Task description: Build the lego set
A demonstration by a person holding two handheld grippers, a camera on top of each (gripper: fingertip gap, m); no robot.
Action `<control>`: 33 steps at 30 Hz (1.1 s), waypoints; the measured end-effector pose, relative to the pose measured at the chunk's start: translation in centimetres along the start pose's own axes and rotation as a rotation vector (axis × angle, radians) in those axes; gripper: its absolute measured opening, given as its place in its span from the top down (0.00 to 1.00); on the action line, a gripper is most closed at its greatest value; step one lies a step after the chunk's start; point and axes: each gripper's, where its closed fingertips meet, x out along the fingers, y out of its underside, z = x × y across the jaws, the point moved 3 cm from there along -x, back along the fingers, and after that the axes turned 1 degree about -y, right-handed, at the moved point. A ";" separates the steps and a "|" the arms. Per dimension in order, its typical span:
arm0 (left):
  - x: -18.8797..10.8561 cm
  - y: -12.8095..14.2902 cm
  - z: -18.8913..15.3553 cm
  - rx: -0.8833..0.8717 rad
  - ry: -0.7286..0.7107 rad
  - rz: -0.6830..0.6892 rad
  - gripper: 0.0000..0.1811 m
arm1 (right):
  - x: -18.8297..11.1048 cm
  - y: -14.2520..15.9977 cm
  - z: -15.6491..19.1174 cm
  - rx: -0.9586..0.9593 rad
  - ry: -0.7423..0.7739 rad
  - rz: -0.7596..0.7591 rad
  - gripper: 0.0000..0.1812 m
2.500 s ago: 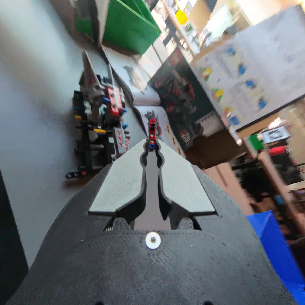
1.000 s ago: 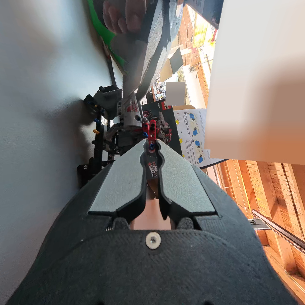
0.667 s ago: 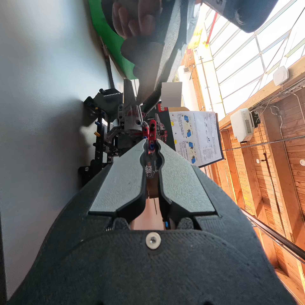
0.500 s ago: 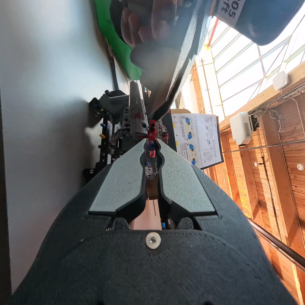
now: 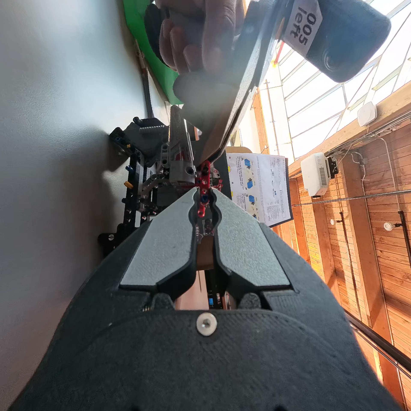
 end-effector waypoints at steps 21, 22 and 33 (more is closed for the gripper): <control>-0.1 0.3 0.6 -0.022 0.013 0.014 0.98 | -0.7 0.2 -0.8 0.430 -0.254 -0.131 0.85; -0.1 0.3 0.6 -0.021 0.012 0.013 0.98 | -0.5 -0.2 -0.3 0.371 -0.250 -0.115 0.85; -0.1 0.3 0.5 -0.016 0.018 0.011 0.97 | 1.2 -0.1 0.2 0.028 -0.096 0.051 0.97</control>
